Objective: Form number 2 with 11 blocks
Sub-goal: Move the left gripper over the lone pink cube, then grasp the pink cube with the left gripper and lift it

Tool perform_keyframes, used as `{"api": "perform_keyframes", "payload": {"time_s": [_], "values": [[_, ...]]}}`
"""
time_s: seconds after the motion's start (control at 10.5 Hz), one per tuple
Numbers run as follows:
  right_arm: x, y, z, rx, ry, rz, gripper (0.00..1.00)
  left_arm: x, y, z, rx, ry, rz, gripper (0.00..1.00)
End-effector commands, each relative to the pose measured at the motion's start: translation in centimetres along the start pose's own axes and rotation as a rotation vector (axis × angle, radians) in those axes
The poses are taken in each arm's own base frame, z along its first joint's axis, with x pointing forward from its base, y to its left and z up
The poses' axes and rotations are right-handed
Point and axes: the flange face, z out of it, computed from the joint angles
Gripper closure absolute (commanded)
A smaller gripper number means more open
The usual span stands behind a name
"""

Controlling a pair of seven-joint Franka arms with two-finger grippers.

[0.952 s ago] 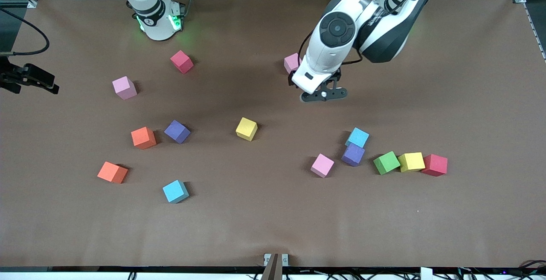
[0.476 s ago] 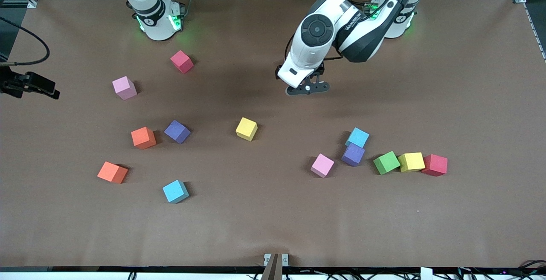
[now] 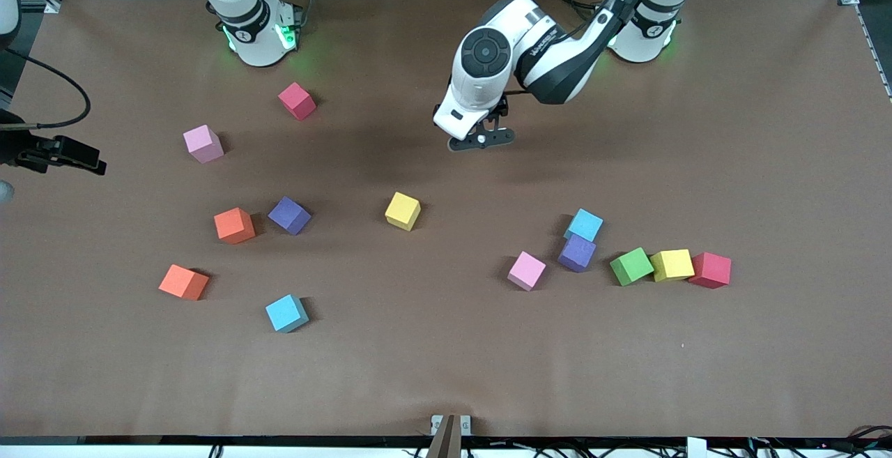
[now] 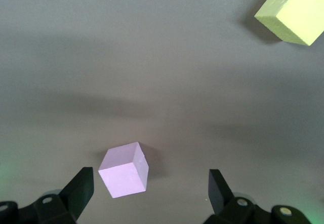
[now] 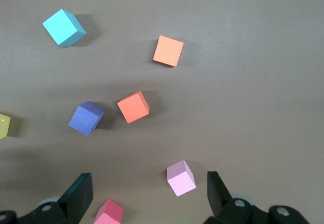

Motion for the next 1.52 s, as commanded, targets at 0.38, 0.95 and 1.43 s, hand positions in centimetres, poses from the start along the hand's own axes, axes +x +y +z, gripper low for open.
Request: {"api": "perform_keyframes", "payload": {"time_s": [0.38,0.95,1.43], "values": [[0.6,0.0,0.5,-0.005,-0.002,0.010,0.00,-2.8,1.7,2.1,0.004,-0.029,-0.049,0.00],[1.0,0.1,1.0,-0.005,-0.008,0.013,0.00,-5.9,3.0,6.8,-0.043,-0.021,0.005,0.00],[2.0,0.2,2.5,-0.001,-0.013,0.015,0.00,-7.2,-1.1,5.2,-0.014,0.010,0.004,0.00]]}}
